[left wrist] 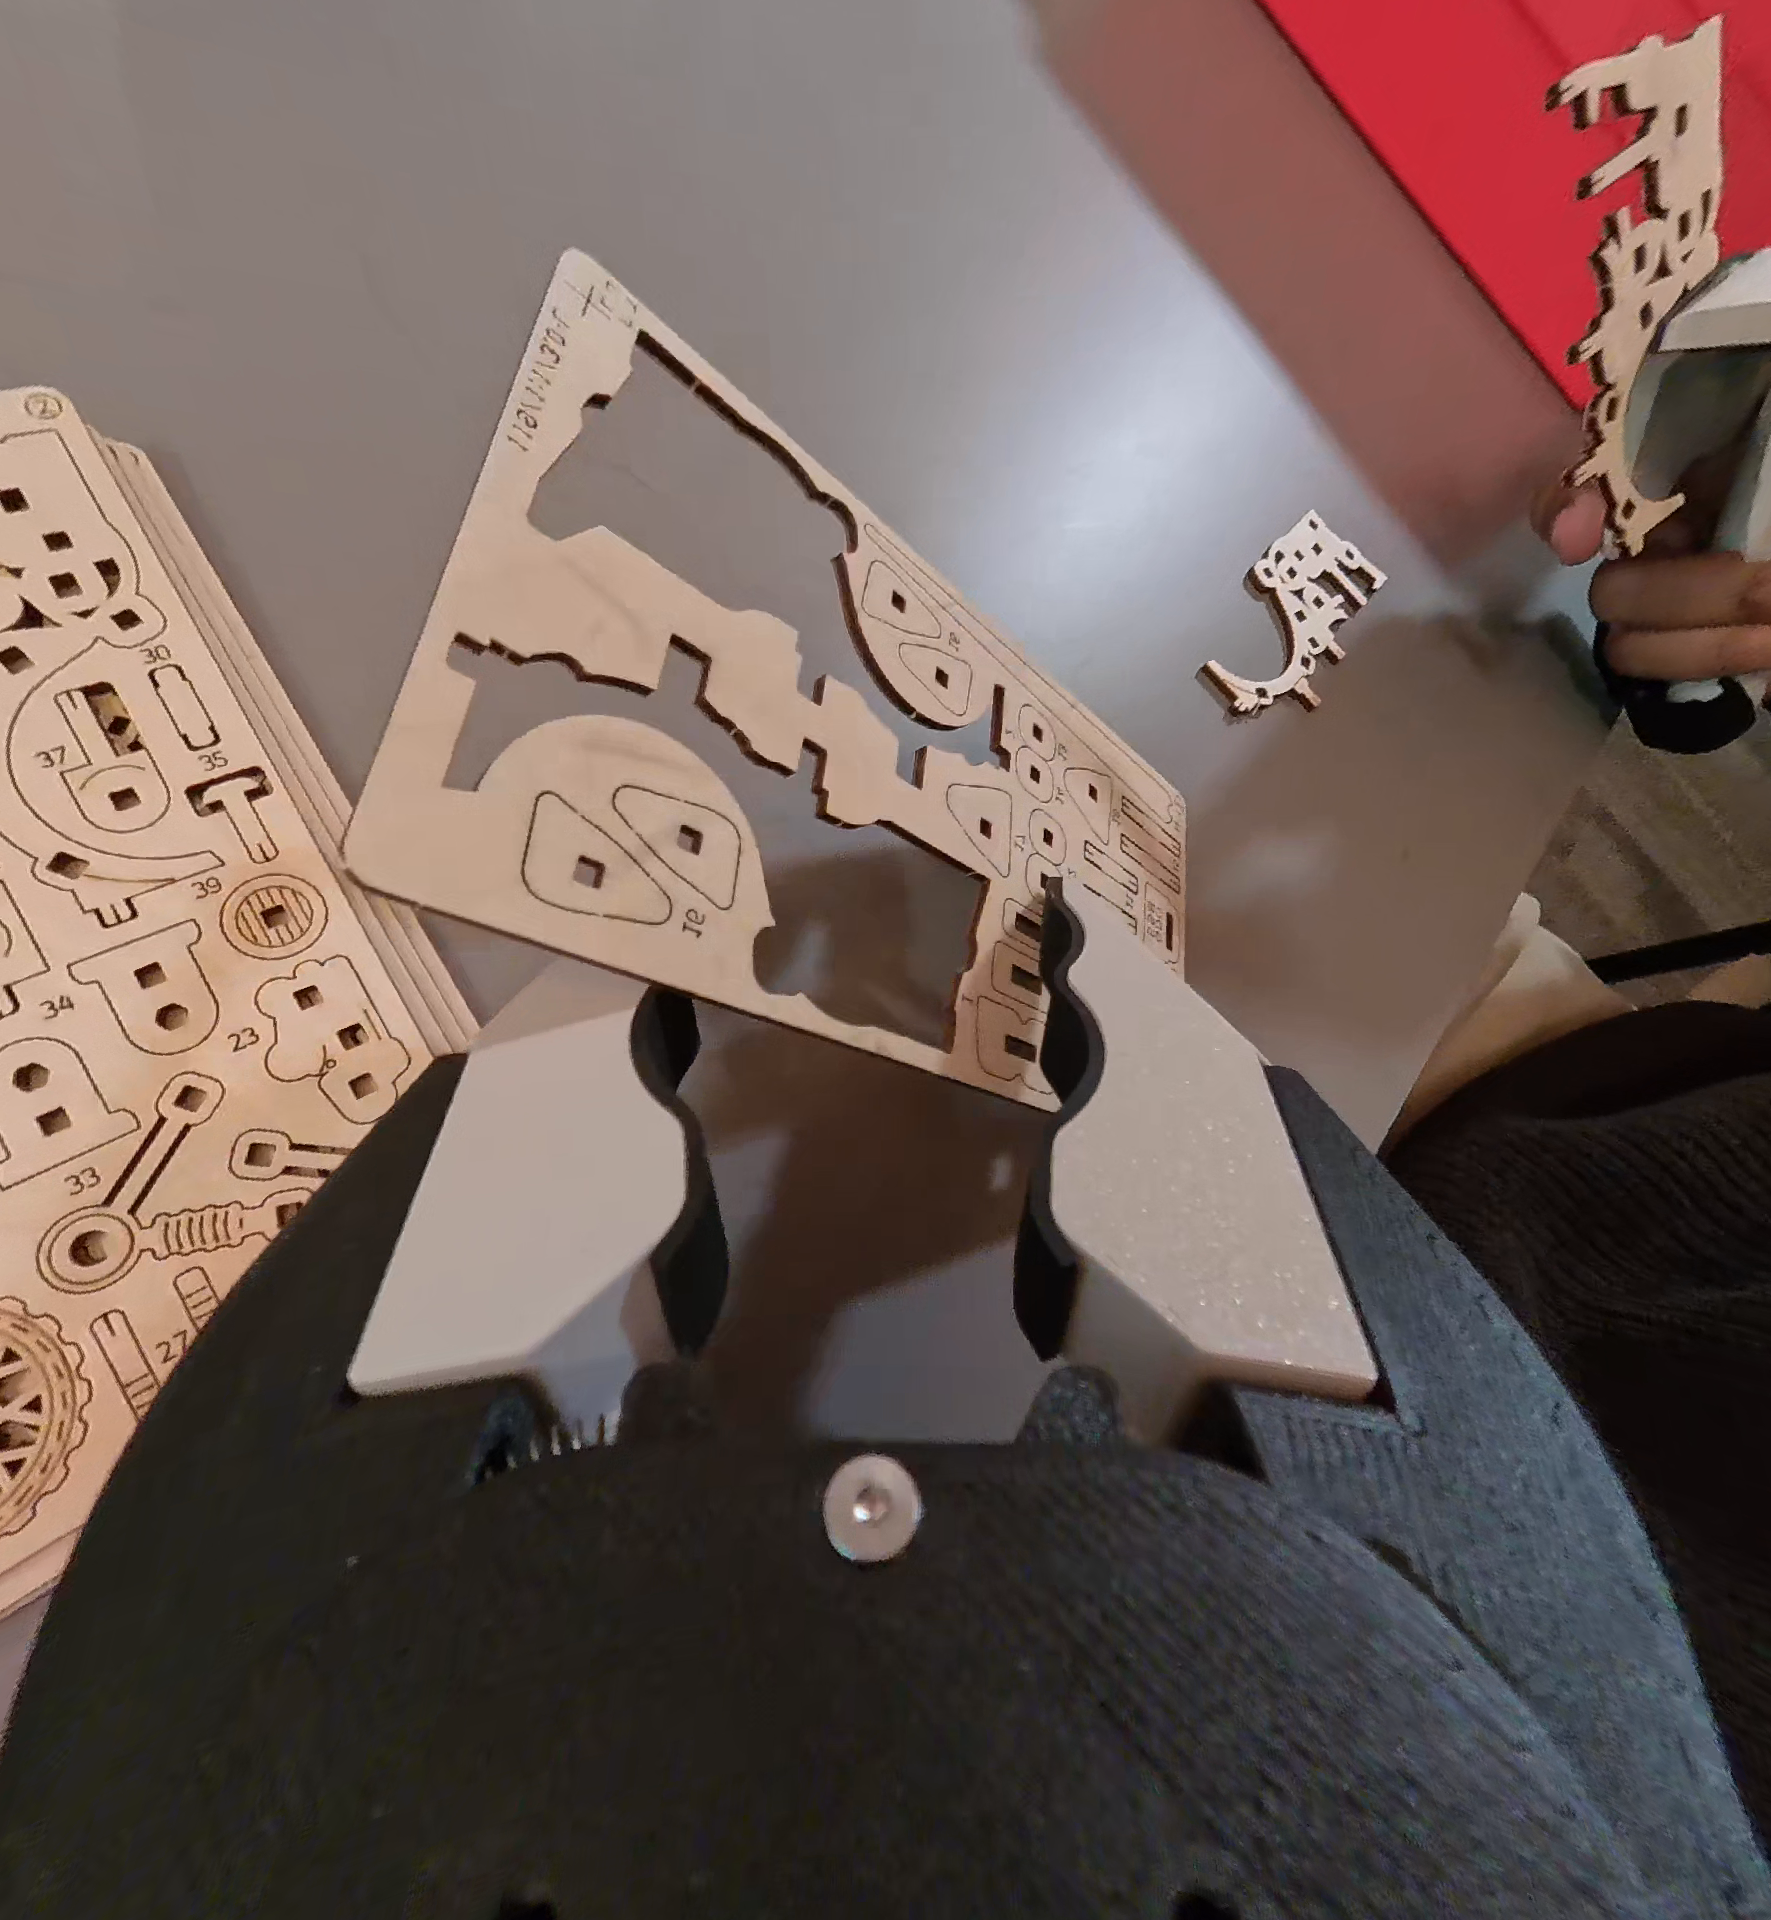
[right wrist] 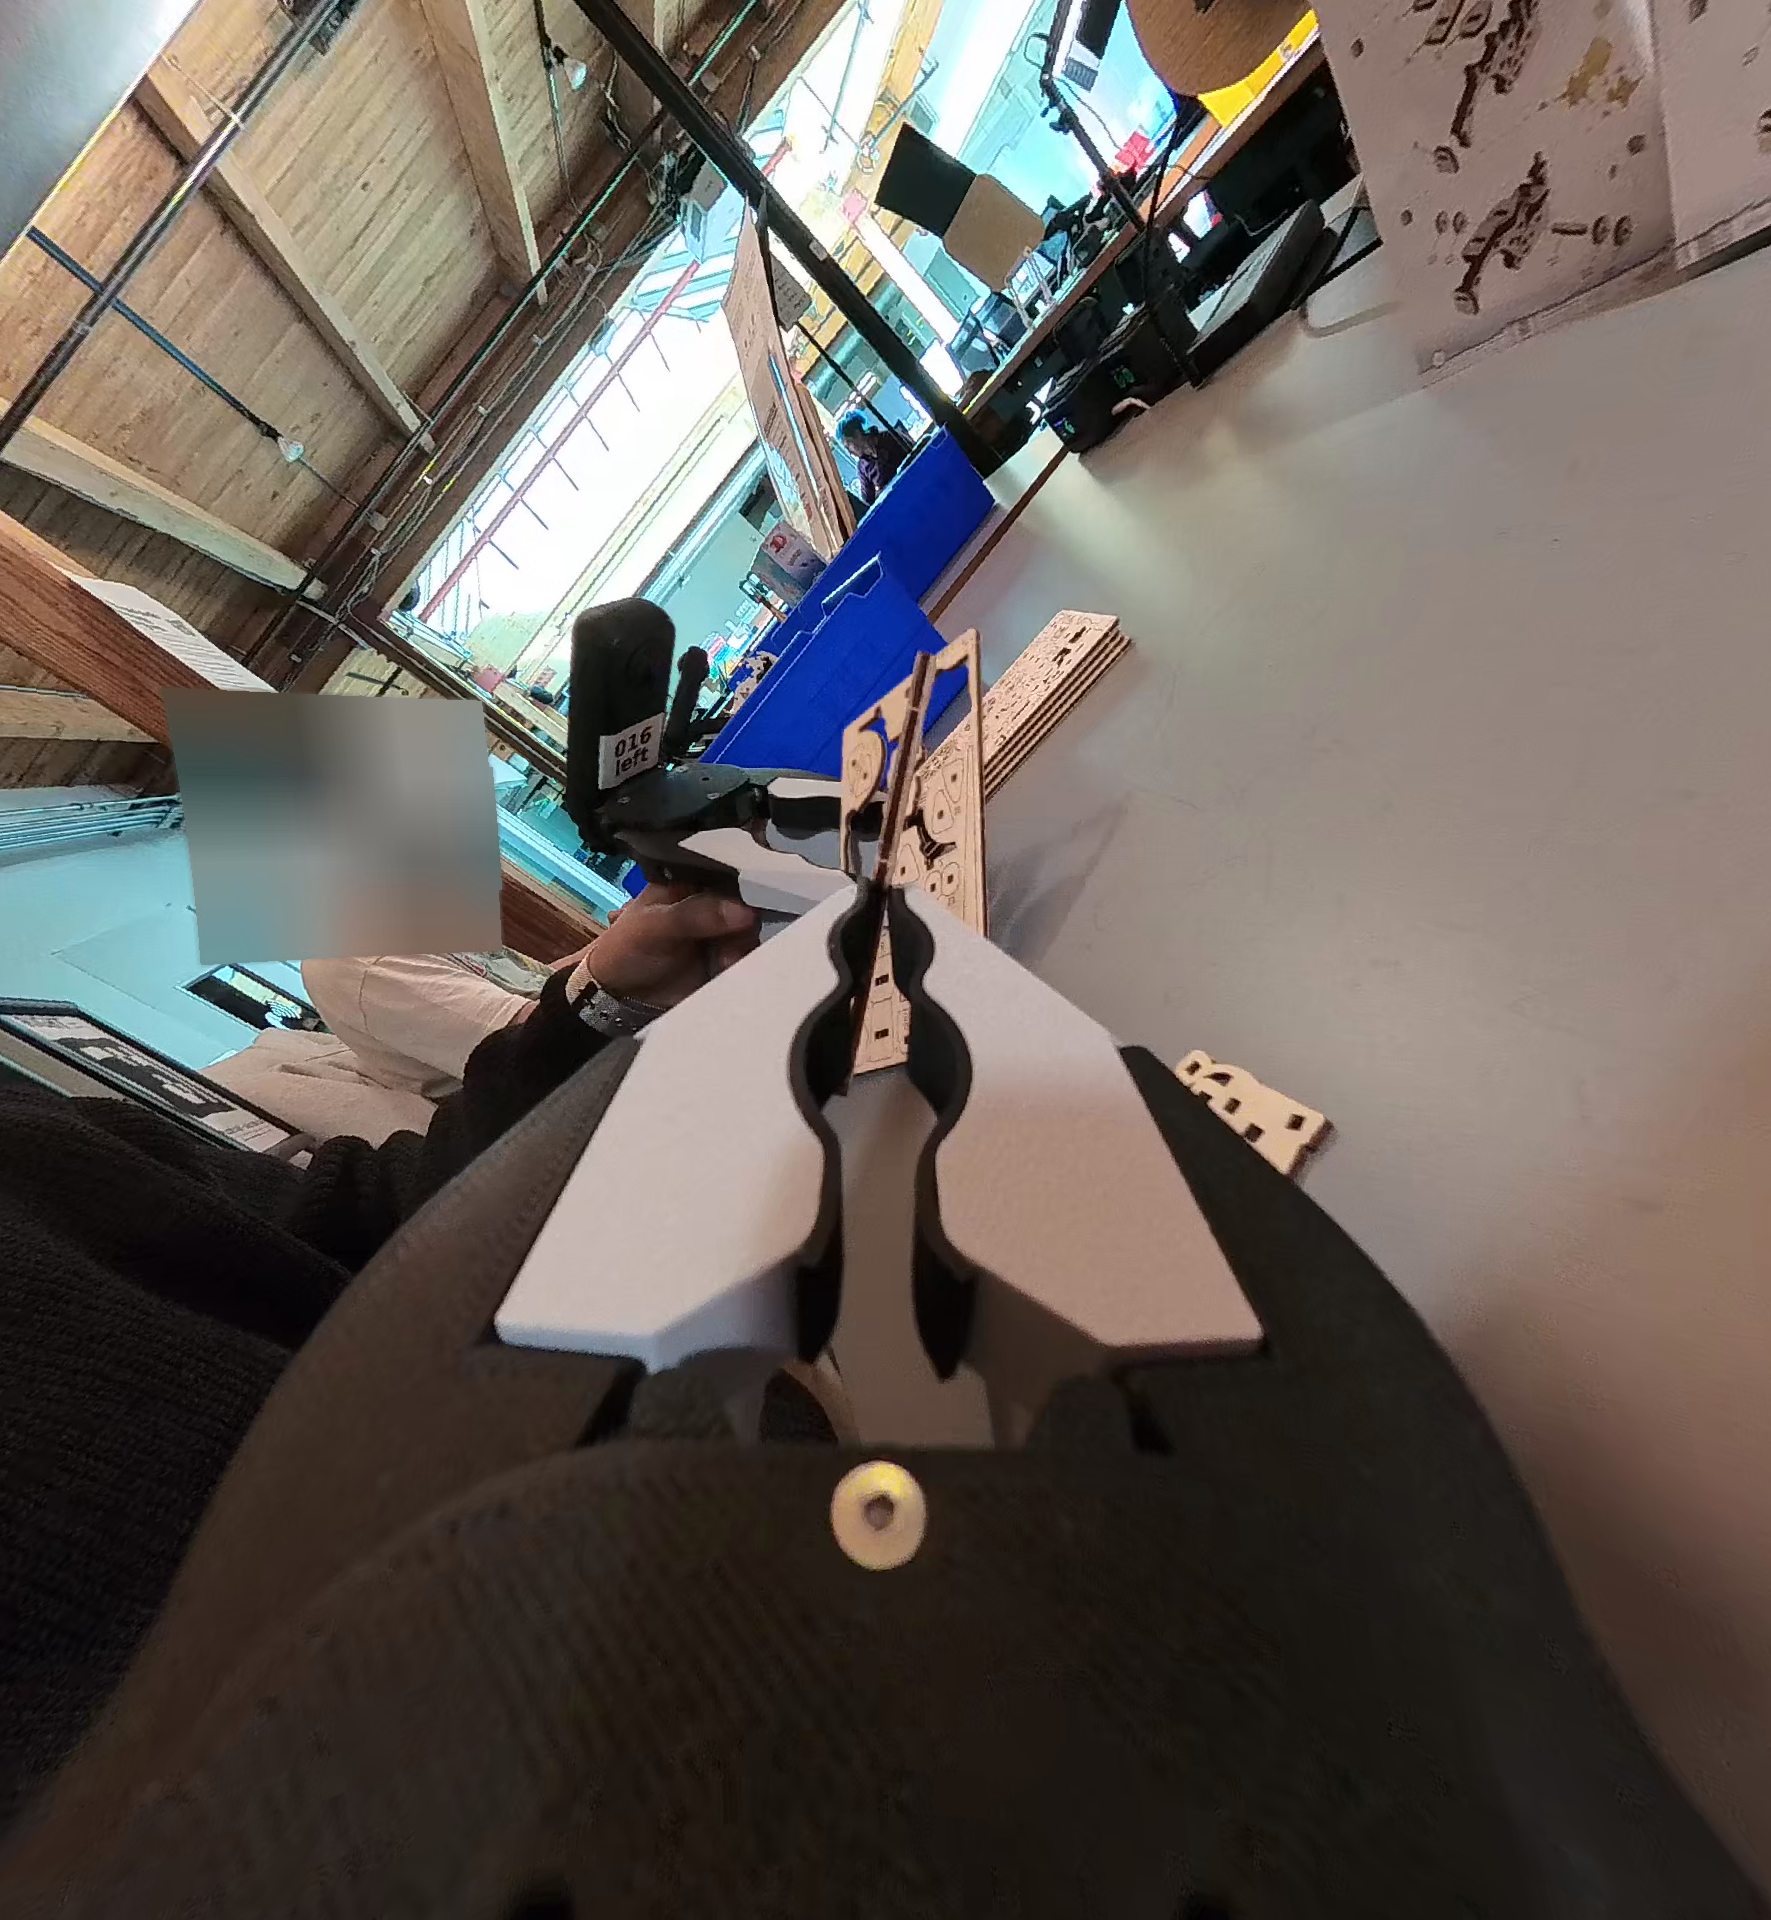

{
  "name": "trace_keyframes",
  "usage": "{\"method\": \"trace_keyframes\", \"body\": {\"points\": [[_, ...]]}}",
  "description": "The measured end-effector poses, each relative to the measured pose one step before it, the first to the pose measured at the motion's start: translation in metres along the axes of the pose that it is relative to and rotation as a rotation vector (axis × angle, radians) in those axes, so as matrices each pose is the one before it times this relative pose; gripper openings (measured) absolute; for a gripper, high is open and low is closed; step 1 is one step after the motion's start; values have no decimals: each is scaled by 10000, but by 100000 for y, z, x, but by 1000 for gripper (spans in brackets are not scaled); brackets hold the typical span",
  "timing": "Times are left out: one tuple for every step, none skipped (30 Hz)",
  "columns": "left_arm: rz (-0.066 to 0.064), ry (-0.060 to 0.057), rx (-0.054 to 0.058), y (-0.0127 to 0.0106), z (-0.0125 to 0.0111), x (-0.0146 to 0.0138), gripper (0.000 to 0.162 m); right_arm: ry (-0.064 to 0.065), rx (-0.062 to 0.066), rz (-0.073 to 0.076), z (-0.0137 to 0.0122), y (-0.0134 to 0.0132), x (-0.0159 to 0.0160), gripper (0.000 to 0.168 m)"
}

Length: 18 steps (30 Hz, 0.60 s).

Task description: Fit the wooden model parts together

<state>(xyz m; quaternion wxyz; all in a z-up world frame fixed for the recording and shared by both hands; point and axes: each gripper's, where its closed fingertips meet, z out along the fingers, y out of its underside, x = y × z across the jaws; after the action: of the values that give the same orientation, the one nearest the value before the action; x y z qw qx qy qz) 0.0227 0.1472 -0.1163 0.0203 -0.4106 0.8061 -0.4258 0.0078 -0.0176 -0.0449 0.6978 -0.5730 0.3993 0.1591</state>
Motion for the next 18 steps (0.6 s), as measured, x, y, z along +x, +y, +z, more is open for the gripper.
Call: {"method": "trace_keyframes", "body": {"points": [[15, 15, 52, -107, -23, 69, 64, -2, -2, 3, 7, 13, 0, 1], [5, 51, 47, -83, -30, 93, 62, -2, 1, 5, 9, 9, -2, 1], [-8, 82, 55, -78, -29, 113, 61, -4, -2, 6, 8, 6, -12, 1], [-43, 69, 51, -60, -29, 63, 59, -4, -5, 3, 6, 16, -2, 1], [-57, 66, 39, -33, -2, 35, 57, -1, -5, 0, 15, 12, -6, 1], [-49, 60, 30, -20, 12, 31, 57, -1, -5, -1, 6, 10, -3, 1], [-37, 30, 30, -26, 25, -5, 56, 0, -5, -3, 11, 20, -9, 1], [-21, 16, 6, 14, 42, 6, 57, 0, -9, -4, 12, 18, -2, 1], [1, 7, 19, -14, 32, 9, 57, -2, -8, -2, 9, 23, -12, 1], [12, -23, 39, -45, 27, -21, 57, -3, -3, -2, 17, 9, -8, 1], [33, -63, 30, -39, 15, -58, 59, -3, -5, 0, 2, 17, -12, 1], [61, -170, 16, -34, 1, -201, 64, -3, -7, 3, 13, 23, -4, 1], [116, -309, -16, 10, -19, -384, 70, -4, -4, 6, 10, 9, 2, 1], [227, -431, -56, 56, -20, -527, 75, -4, 1, 6, 0, -1, -9, 1], [320, -485, -20, -29, -37, -526, 81, -4, -2, 5, 12, 5, 2, 1], [357, -452, -7, -55, -55, -427, 86, -4, -6, 6, 8, 12, 2, 1], [296, -372, 16, -129, -68, -293, 90, -2, -7, 7, 17, 22, 9, 1], [226, -311, 61, -173, -75, -224, 93, -3, -4, 8, 6, 22, 3, 1]]}}
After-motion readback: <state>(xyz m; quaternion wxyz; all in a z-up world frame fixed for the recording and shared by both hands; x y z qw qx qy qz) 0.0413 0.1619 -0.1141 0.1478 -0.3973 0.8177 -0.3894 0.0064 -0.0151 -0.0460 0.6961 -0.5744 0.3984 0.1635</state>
